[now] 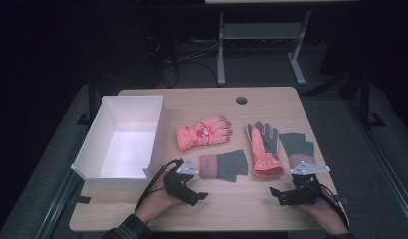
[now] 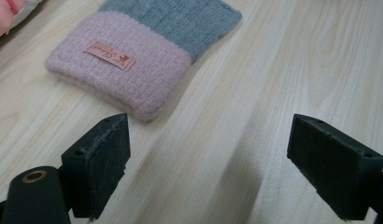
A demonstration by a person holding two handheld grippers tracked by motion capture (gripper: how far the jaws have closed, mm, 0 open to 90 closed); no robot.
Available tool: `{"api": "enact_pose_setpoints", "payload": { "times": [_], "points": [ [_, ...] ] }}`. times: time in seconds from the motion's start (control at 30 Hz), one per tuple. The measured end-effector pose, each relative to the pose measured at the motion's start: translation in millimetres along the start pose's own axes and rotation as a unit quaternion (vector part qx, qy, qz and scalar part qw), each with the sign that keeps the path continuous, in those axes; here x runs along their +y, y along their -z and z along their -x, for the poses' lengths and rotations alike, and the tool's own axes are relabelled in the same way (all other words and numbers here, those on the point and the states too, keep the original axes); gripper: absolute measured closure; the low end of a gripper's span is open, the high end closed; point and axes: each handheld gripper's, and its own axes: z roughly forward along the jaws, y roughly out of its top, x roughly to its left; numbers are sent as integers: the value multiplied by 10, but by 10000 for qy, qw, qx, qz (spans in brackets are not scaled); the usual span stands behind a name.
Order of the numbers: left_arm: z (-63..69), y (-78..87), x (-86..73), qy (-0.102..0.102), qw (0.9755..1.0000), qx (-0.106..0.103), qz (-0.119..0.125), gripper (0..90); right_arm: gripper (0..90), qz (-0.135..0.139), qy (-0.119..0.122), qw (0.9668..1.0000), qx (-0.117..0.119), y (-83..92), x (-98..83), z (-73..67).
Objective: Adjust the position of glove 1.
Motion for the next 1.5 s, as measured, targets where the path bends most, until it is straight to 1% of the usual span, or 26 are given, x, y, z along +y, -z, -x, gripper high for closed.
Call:
{"api": "enact_pose_setpoints", "payload": {
  "times": [0.07,0.1,0.13,0.23,0.27,0.37,0.43,0.47,0.5,0.63,0.67,0.77,0.87,0.9,0.93,0.97,1.0,1.03,1.07,1.1,1.17,1.2,1.23,1.33,1.4,1.5],
  "points": [
    [-4,0,1,-92,9999,3,-69,130,11,-11,3,10000,17,16,6,-5],
    [-4,0,1,-92,9999,3,-69,130,11,-11,3,10000,17,16,6,-5],
    [14,-7,0,-33,10000,-7,-26,130,11,4,4,10000,21,33,9,-9],
    [23,4,9,-96,9999,-2,-54,131,11,22,-29,10000,-14,42,25,-7],
    [36,1,10,-36,10000,-26,7,131,11,32,-21,10000,-14,47,31,-4],
    [43,6,34,-55,10000,-73,17,131,11,123,-21,9999,21,87,54,-15],
    [28,5,59,-77,10000,-29,10,132,14,164,-28,9998,60,108,57,-19],
    [30,2,68,-8,10000,-24,62,137,14,190,-21,9998,72,107,52,-9],
    [20,15,77,-54,10000,3,49,138,14,181,-54,9998,42,106,48,-1],
    [26,53,82,-102,9999,24,73,154,14,183,-55,9998,8,112,55,24],
    [29,59,83,-81,9999,23,84,154,14,257,-58,9997,7,124,67,24],
    [29,71,92,-32,9999,27,146,170,14,304,-91,9995,49,145,85,18],
    [5,87,141,-44,9999,41,157,232,15,357,-85,9993,72,159,96,9],
    [-7,93,167,-84,9998,2,177,256,14,358,-77,9993,85,154,96,9],
    [-15,87,189,-90,9998,8,204,328,14,336,-88,9993,112,147,97,8],
    [-29,83,214,-99,9998,18,187,336,15,329,-85,9993,137,143,99,10],
    [-33,70,228,-35,9997,-17,243,368,14,322,-83,9993,143,138,101,10],
    [-57,69,252,-103,9998,-18,182,405,15,312,-76,9994,140,136,104,13],
    [-59,58,266,-50,9998,-18,216,441,15,325,-77,9993,147,135,108,18],
    [-75,45,288,-60,9998,-10,210,477,15,335,-86,9993,154,136,111,20],
    [-92,19,319,-8,9999,39,104,582,15,352,-78,9992,145,138,118,25],
    [-104,17,337,-51,10000,44,66,636,15,347,-79,9993,149,138,118,26],
    [-115,14,356,-28,10000,44,36,705,15,346,-74,9993,147,137,117,26],
    [-157,2,418,-53,9999,135,-25,845,15,321,-60,9993,160,128,109,24],
    [-187,-24,453,-28,9998,173,-37,887,14,280,-61,9994,173,119,104,20],
    [-223,-63,508,-49,9996,250,-117,897,15,260,-35,9995,202,114,101,14]
  ]
}}
